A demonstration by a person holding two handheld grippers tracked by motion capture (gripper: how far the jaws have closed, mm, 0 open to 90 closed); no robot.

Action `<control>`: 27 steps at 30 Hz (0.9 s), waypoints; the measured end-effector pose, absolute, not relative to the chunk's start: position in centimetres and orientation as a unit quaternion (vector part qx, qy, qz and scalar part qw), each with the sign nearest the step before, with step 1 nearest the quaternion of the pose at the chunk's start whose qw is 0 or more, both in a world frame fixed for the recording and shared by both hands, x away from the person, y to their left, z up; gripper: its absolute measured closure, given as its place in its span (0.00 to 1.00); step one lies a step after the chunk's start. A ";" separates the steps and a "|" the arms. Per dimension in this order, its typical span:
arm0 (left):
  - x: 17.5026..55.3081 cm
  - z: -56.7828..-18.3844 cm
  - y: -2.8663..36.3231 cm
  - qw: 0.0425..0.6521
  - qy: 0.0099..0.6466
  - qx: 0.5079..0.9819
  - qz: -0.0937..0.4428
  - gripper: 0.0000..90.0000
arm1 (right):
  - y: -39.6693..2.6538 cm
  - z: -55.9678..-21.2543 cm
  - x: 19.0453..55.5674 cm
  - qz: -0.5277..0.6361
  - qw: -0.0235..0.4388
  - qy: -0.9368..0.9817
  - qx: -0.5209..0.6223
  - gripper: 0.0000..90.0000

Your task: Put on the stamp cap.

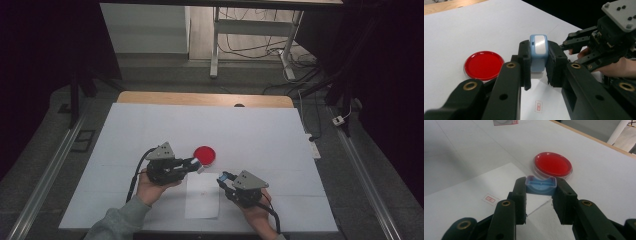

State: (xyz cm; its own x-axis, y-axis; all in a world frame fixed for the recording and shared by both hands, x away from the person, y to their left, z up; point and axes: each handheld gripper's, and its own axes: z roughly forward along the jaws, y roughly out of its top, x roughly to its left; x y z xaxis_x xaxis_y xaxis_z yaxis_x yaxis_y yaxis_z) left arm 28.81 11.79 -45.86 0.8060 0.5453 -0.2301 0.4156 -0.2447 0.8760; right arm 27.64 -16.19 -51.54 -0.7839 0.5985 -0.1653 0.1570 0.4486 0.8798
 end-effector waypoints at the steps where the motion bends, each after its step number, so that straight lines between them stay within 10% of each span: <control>1: 28.8 -45.8 11.7 0.534 0.305 0.786 0.060 0.83 | -16.0 -51.6 27.7 0.472 0.233 0.818 0.230 0.72; 27: 28.9 -46.1 9.9 0.534 0.299 0.788 0.059 0.83 | -13.9 -51.7 27.9 0.468 0.246 0.818 0.226 0.72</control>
